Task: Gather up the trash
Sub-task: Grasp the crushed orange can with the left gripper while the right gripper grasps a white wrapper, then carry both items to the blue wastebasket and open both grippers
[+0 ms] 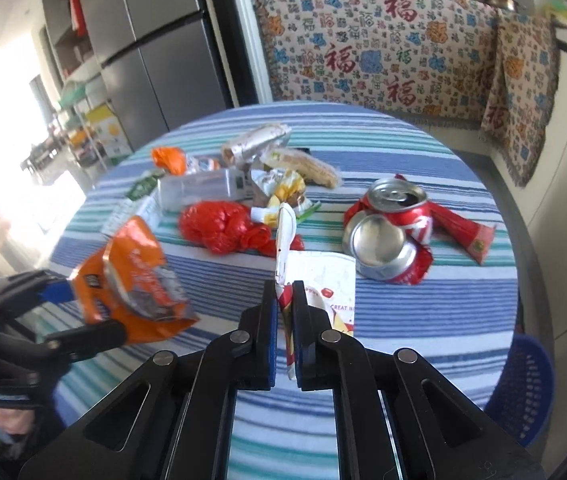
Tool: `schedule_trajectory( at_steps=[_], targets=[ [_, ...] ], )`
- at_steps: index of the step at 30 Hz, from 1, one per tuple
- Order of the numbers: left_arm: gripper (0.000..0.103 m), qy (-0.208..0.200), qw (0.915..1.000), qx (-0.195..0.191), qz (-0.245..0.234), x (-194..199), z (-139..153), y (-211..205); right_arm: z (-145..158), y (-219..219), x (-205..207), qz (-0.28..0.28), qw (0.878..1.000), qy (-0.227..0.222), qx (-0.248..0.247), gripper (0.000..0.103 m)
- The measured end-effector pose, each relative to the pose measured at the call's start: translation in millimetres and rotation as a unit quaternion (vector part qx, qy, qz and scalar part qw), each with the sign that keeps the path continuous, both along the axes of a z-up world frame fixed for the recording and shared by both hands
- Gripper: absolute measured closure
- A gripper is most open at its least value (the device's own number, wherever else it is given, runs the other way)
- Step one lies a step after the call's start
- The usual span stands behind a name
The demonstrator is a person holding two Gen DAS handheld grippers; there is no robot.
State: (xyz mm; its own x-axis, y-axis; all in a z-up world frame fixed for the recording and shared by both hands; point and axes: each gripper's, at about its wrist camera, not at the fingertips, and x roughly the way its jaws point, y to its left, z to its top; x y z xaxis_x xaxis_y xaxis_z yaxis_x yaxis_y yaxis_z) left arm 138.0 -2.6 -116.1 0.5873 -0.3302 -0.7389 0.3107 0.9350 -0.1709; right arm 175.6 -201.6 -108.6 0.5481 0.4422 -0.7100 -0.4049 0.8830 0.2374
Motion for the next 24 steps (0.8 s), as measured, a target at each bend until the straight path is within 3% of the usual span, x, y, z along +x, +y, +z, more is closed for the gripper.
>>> schedule_trajectory(
  at_steps=[5, 12, 17, 24],
  targets=[
    [0.042, -0.009, 0.9997, 0.009, -0.019, 1, 3, -29, 14, -31, -8, -0.016, 1.000, 0.002, 0.016, 0.098],
    [0.042, 0.012, 0.9998, 0.009, -0.013, 7, -10, -43, 7, -57, -17, -0.040, 0.999, 0.010, 0.006, 0.098],
    [0.042, 0.006, 0.9996, 0.008, -0.026, 8, 0, -58, 11, -69, -27, -0.047, 0.999, 0.001, 0.009, 0.098],
    [0.042, -0.008, 0.9953, 0.001, -0.097, 17, 23, -135, 19, -145, -24, -0.113, 0.993, 0.005, 0.035, 0.098]
  ],
)
